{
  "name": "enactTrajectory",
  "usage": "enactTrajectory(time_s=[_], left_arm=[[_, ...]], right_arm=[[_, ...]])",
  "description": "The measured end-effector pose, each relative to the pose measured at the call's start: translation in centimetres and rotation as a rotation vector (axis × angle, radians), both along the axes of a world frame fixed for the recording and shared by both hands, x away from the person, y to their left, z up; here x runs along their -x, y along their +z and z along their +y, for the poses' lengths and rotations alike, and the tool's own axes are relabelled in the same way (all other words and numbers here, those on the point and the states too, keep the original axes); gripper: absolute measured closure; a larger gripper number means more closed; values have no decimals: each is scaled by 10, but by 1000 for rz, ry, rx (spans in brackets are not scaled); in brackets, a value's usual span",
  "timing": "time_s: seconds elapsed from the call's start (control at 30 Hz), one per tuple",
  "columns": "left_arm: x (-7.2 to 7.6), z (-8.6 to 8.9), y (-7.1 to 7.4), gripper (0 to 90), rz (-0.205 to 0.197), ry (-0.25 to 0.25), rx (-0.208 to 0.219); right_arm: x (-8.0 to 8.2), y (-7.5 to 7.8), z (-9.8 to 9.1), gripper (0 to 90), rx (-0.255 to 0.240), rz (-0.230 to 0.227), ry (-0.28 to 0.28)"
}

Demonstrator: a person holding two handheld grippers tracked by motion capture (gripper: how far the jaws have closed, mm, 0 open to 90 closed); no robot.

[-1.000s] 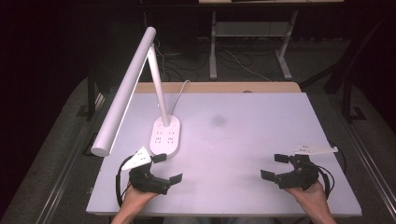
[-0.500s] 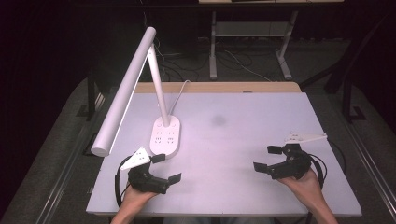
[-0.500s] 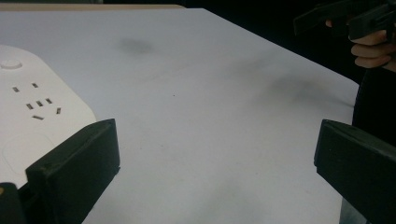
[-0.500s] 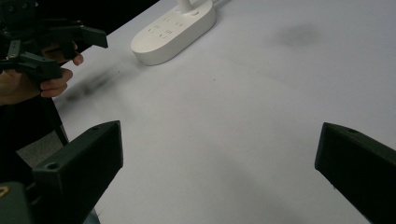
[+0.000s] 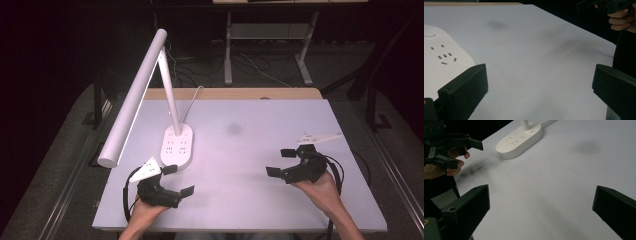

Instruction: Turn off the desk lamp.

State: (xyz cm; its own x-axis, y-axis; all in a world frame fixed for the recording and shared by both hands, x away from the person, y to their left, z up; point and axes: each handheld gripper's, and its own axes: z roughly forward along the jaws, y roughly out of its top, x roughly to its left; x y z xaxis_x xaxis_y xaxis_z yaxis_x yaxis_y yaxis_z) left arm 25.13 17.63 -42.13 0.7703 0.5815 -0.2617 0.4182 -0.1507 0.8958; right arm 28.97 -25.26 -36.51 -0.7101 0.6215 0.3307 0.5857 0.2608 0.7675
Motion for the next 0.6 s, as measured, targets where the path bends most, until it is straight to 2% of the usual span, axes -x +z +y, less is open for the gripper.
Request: enactTrajectory(time_s=[0.6], left_arm=[[0,-1,0,0,-4,-9,2]], right_arm=[[-25,15,27,11,43,-6,48]])
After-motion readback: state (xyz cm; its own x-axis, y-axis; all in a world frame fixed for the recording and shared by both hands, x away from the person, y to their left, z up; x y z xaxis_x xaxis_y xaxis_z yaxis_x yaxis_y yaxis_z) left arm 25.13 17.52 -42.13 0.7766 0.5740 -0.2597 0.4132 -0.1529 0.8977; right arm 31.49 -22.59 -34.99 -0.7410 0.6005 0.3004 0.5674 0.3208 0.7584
